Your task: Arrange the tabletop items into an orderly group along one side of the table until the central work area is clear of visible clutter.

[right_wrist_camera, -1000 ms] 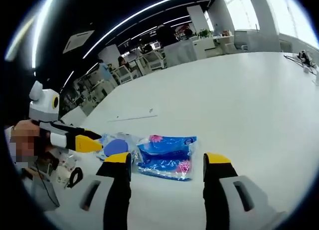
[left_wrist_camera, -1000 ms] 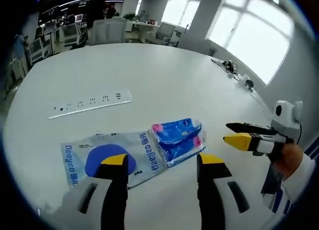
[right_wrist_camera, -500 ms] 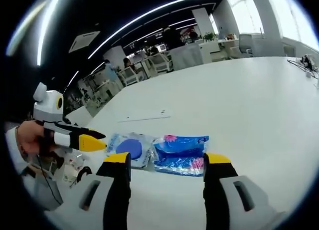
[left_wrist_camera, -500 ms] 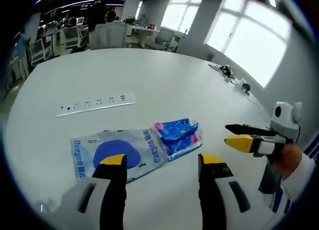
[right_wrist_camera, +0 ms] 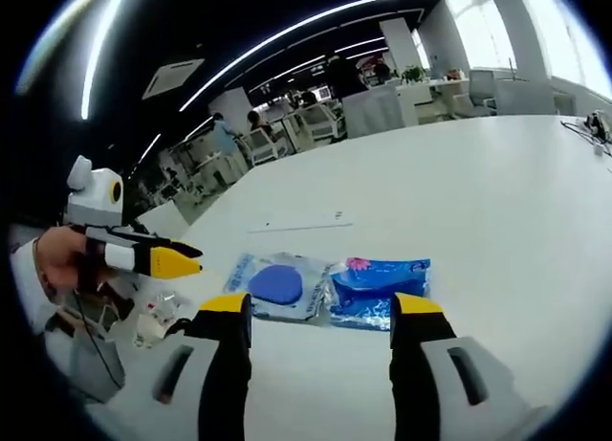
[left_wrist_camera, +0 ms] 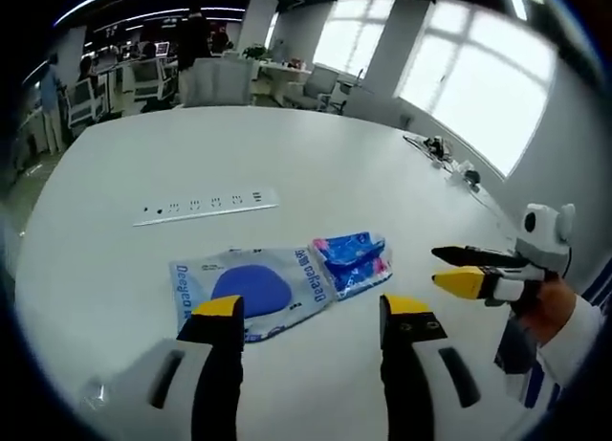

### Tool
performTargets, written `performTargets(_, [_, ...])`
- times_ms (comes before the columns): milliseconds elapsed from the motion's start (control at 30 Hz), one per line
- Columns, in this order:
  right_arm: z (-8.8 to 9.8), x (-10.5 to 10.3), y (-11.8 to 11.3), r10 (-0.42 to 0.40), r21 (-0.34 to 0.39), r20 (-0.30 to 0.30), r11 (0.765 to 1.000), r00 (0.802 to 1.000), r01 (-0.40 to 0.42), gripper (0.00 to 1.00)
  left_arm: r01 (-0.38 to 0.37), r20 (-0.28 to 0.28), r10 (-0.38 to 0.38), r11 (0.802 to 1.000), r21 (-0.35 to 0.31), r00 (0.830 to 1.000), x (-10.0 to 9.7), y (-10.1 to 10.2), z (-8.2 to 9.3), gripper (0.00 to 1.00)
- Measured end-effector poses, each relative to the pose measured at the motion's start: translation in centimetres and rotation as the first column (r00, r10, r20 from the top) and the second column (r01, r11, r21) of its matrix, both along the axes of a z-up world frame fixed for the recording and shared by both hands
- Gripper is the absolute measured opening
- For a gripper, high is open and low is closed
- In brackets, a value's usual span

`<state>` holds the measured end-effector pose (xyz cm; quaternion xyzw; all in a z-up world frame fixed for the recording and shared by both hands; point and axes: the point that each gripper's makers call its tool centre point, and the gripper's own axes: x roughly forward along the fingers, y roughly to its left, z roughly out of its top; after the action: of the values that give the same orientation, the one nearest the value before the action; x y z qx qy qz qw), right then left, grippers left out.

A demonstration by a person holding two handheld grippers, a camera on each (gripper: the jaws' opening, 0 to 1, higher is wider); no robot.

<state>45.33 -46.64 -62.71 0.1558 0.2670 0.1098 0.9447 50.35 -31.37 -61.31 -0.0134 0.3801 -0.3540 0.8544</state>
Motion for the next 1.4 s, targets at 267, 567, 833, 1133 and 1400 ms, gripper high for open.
performTargets(267, [1.0,-0.6,2.8,0.025,0.005,0.02,1.0,0.999,-0.025,0.57,-0.024,0.012,0.024,0.999,-0.021,1.0,-0.8,2.7,1.0,0.57])
performTargets(567, [1.9,-2.1,7.1,0.062,0.012,0.032,0.998,0.998,-0.062,0.57,-0.038,0.023,0.038,0.999,-0.024,0.999,-2.1,6.2,1.4,0.58])
performTargets(833, [2.8,-3.0,10.4,0.089,0.017,0.043,0.996,0.995,-0.09,0.55,-0.045,0.024,0.045,0.999,-0.031,0.999,-3.4,9.1,1.5,0.57])
performTargets(1133, [3.8,-3.4,14.1,0.123,0.022,0.061,0.992,0.99,-0.125,0.55,-0.062,0.043,0.064,0.997,-0.045,0.997,-4.1,12.8,2.3,0.58])
performTargets(1400, [4.0,-3.9,17.7,0.152,0.039,0.064,0.987,0.986,-0.154,0.55,-0.065,0.041,0.068,0.996,-0.063,0.997,-4.9,16.2,2.7,0.57])
